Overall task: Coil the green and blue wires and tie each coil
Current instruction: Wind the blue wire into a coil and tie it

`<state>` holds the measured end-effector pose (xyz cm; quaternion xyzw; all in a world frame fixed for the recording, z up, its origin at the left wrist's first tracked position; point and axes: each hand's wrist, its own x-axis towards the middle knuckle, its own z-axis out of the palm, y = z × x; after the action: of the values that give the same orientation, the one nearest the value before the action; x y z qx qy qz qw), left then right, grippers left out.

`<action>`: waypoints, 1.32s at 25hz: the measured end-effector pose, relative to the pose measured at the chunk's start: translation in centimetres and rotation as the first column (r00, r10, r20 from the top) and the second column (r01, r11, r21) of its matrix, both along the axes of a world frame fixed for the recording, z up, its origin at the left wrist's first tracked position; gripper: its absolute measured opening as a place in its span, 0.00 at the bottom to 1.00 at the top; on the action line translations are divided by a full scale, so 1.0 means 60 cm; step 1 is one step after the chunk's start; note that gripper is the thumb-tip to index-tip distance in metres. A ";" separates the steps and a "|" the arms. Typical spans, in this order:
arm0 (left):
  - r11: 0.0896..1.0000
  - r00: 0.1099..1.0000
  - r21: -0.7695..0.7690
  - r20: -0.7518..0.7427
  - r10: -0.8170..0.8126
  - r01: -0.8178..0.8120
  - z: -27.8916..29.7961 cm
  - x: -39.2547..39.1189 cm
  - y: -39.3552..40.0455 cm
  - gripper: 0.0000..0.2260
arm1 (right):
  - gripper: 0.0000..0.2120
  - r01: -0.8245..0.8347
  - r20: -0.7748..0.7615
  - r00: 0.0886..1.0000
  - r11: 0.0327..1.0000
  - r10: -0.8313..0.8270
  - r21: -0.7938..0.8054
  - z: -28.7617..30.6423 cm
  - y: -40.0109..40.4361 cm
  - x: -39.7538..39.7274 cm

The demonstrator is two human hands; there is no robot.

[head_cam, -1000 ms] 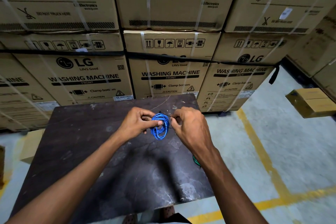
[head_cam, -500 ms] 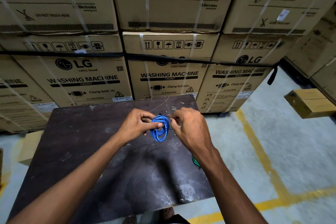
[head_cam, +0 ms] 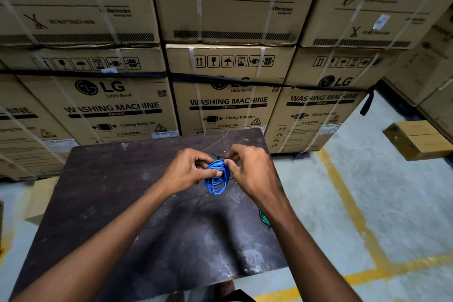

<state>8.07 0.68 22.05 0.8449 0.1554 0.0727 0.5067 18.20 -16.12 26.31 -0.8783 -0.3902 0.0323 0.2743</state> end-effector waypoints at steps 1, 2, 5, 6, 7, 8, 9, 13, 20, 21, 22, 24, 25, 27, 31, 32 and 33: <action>1.000 1.000 0.005 -0.001 0.004 -0.004 0.000 -0.001 0.000 0.04 | 0.03 0.040 -0.091 0.995 0.998 -0.036 0.045 -0.002 0.003 0.002; 1.000 1.000 0.010 -0.001 0.011 -0.011 0.001 -0.003 0.001 0.04 | 0.04 0.066 -0.168 0.984 0.995 -0.053 0.073 -0.002 0.004 0.004; 0.999 1.000 0.012 -0.003 0.029 -0.029 0.001 -0.009 0.005 0.05 | 0.03 0.055 -0.268 0.963 0.994 -0.028 0.095 -0.002 -0.003 0.006; 1.000 1.000 0.010 -0.005 0.030 -0.029 0.002 -0.011 0.005 0.05 | 0.03 0.047 -0.276 0.961 0.994 -0.019 0.099 -0.002 -0.005 0.004; 1.000 1.000 0.008 -0.005 0.030 -0.030 0.002 -0.012 0.004 0.05 | 0.03 0.042 -0.279 0.960 0.994 -0.013 0.100 -0.005 -0.006 0.004; 0.999 0.999 0.004 -0.003 0.035 -0.035 0.002 -0.012 0.002 0.06 | 0.03 0.043 -0.280 0.960 0.993 -0.011 0.107 -0.008 -0.005 0.003; 0.999 0.999 -0.001 0.004 0.051 -0.051 0.001 -0.011 -0.001 0.07 | 0.04 0.050 -0.278 0.961 0.992 -0.016 0.117 -0.014 -0.002 0.002; 0.990 0.989 -0.044 0.059 0.138 -0.135 0.002 -0.007 -0.011 0.12 | 0.05 0.067 -0.278 0.960 0.984 -0.020 0.163 -0.028 0.006 0.007; 0.993 0.991 -0.060 0.082 0.107 -0.103 0.000 -0.012 -0.010 0.11 | 0.08 0.142 -0.510 0.859 0.936 0.046 0.323 -0.039 0.004 0.018; 0.994 0.993 -0.074 0.078 0.092 -0.086 -0.001 -0.013 -0.010 0.11 | 0.10 0.163 -0.545 0.837 0.924 0.057 0.346 -0.044 0.005 0.026; 0.993 0.994 -0.090 0.073 0.077 -0.070 -0.002 -0.015 -0.010 0.11 | 0.12 0.170 -0.558 0.828 0.925 0.052 0.339 -0.048 0.009 0.036; 0.991 0.996 -0.130 0.066 0.054 -0.045 -0.005 -0.017 -0.011 0.11 | 0.12 0.128 -0.578 0.814 0.953 0.057 0.273 -0.051 0.016 0.049; 0.989 0.997 -0.146 0.067 0.041 -0.031 -0.006 -0.017 -0.012 0.12 | 0.11 0.101 -0.619 0.781 0.962 0.082 0.255 -0.051 0.021 0.050; 0.986 0.997 -0.167 0.069 0.021 -0.009 -0.008 -0.017 -0.015 0.12 | 0.06 0.088 -0.715 0.686 0.960 0.134 0.265 -0.050 0.027 0.049; 0.980 0.997 -0.199 0.072 0.020 -0.005 -0.008 -0.022 -0.016 0.15 | 0.04 0.131 -0.784 0.596 0.943 0.172 0.306 -0.045 0.032 0.049; 0.979 0.997 -0.202 0.075 0.024 -0.008 -0.007 -0.023 -0.016 0.15 | 0.05 0.140 -0.791 0.583 0.935 0.187 0.325 -0.046 0.032 0.050; 0.979 0.996 -0.204 0.079 0.028 -0.011 -0.006 -0.025 -0.016 0.15 | 0.06 0.145 -0.796 0.569 0.928 0.206 0.344 -0.047 0.033 0.050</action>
<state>6.60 -0.30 21.68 0.7834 0.1497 0.0959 0.5955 21.18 -14.13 23.52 -0.6862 -0.2320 0.3666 0.5839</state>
